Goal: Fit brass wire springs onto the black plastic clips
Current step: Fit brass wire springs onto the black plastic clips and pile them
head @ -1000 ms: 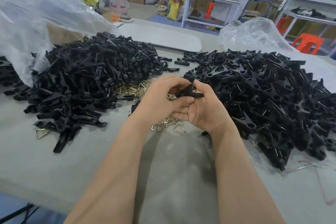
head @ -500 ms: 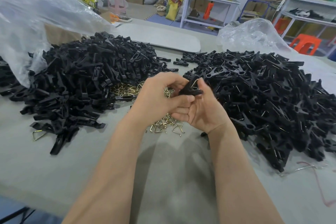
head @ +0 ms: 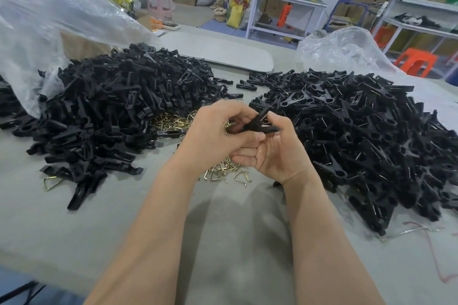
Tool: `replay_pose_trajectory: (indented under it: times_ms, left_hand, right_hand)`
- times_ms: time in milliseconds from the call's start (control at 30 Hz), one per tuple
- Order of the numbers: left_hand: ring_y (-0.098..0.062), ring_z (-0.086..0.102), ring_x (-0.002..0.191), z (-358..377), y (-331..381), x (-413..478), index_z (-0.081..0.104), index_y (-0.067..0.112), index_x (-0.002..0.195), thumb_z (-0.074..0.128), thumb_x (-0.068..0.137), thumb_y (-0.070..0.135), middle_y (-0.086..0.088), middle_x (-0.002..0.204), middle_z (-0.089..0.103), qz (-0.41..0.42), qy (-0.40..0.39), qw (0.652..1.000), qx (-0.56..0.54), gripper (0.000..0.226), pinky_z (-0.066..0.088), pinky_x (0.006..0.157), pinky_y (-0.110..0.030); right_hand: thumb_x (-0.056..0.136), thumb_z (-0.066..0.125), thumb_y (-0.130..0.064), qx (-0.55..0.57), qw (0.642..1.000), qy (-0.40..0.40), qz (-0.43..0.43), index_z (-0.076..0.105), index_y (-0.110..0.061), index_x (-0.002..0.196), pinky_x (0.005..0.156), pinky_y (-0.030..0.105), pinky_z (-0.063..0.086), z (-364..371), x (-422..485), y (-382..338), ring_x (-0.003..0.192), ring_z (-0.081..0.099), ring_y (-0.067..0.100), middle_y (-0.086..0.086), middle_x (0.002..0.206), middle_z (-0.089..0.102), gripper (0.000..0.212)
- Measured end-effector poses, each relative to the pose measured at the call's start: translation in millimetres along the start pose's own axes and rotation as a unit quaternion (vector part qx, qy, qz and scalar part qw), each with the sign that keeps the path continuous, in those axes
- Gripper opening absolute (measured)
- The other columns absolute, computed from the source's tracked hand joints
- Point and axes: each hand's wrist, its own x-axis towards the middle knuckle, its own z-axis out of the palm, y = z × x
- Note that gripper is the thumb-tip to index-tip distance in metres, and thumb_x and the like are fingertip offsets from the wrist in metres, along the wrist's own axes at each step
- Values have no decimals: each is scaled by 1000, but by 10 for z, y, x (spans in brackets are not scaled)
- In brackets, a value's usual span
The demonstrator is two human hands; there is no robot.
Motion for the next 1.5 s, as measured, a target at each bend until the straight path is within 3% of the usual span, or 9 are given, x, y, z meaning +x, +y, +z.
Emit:
replay_pose_trajectory:
  times_ms: [533,767,900,1000,1067,1167,1233,1367,1500]
  left_hand:
    - [6,59,90,6,45,-9,60,49,82,75,68,32,26,88,63,-18,-12,999,-46,27,40,80,-6]
    - [-5,58,94,59,-164,-3,65,27,98,74,79,27,9,94,66,-101,-49,993,33,21,40,82,-14]
    - [-9,49,110,130,-239,-7,61,24,121,70,83,23,7,114,56,-99,-87,986,101,39,34,93,-17]
    - [-4,47,113,104,-207,31,53,22,129,65,87,20,9,125,48,-99,56,992,51,44,32,99,-14]
    - [0,52,103,31,-193,56,56,19,122,59,91,18,5,120,53,-134,261,955,-41,30,39,90,-10]
    - [-5,56,94,-108,-225,83,57,17,106,46,97,15,5,104,58,-193,472,847,-149,15,44,82,-11]
    - [-8,58,94,-166,-265,91,56,16,102,40,97,9,6,100,57,-230,509,803,-207,19,46,86,-20]
    - [-15,58,99,-207,-367,67,62,9,105,38,89,-2,-2,104,62,-270,439,855,-60,31,41,83,-11]
    - [-25,53,112,-197,-496,-24,66,14,111,41,87,0,-7,113,66,-314,303,889,135,38,40,91,-26]
  right_hand:
    - [72,55,-50,28,999,9,-35,77,-13,80,59,25,58,19,45,81,65,71,13,3,71,73,44]
    - [60,47,-80,-121,981,145,38,73,-8,88,60,28,57,-49,28,-41,72,72,23,13,78,73,82]
    - [86,67,-33,-321,913,248,-46,66,-12,74,50,18,44,-80,43,-46,55,54,11,0,63,62,25]
    - [89,64,-32,-55,897,373,-233,63,-8,83,59,21,49,-58,17,-181,62,61,10,-2,64,66,24]
    - [87,62,-43,168,880,324,-306,56,-5,107,75,24,56,-74,-40,-273,83,71,14,6,89,73,43]
    - [88,63,-38,-90,909,361,-188,54,-13,122,86,27,54,86,80,-133,93,69,13,4,108,68,44]
    - [89,64,-24,-383,855,317,-146,54,-13,130,96,28,47,276,239,77,102,63,13,-1,113,65,44]
    - [86,63,-23,-702,699,112,-80,58,-28,127,106,38,31,536,518,429,123,40,27,1,134,51,41]
    - [89,57,-25,-750,645,132,-69,60,-23,116,101,43,25,622,565,538,120,38,29,2,127,51,27]
